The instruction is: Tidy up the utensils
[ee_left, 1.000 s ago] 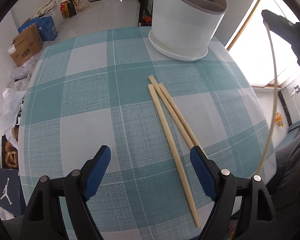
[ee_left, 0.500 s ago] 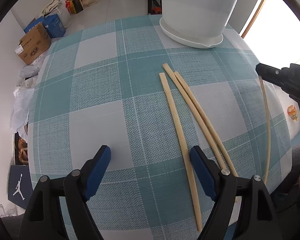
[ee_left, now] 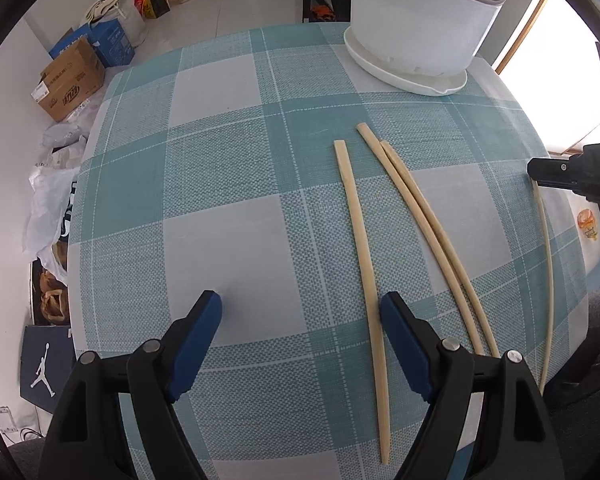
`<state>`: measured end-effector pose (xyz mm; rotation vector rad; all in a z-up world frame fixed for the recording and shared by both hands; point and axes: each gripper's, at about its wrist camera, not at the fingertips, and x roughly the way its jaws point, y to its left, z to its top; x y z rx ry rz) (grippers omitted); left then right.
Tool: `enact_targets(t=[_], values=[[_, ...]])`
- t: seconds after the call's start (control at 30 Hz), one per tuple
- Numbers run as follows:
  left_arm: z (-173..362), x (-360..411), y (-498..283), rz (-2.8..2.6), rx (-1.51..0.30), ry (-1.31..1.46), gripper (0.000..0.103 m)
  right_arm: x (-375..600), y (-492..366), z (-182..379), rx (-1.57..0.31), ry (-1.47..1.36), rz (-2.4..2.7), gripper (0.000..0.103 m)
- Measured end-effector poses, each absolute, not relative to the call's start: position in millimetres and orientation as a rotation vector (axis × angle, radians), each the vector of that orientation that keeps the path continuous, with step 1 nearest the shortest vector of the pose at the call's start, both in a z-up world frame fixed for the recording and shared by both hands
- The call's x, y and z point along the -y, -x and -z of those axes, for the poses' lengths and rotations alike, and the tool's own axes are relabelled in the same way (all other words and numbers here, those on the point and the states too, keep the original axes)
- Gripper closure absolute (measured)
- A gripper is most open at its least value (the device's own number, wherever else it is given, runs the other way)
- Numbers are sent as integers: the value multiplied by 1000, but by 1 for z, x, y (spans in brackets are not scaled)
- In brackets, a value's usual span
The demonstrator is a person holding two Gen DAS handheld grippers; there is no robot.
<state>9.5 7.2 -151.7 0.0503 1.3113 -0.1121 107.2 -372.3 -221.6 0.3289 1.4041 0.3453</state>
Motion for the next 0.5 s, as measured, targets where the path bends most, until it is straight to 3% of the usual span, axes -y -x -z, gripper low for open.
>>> enact_targets(t=[0.17,0.33,0.5], values=[[151,-3,-10,109,-1308,-70,25,344,-112,217,-1454,-51,-359,96],[149,4,-8,110,-1308,-76,25,325,-107,215,-1471,56,-396,72],[149,0,-9,118,-1313,-71,25,316,-99,215,-1469,152,-396,72]])
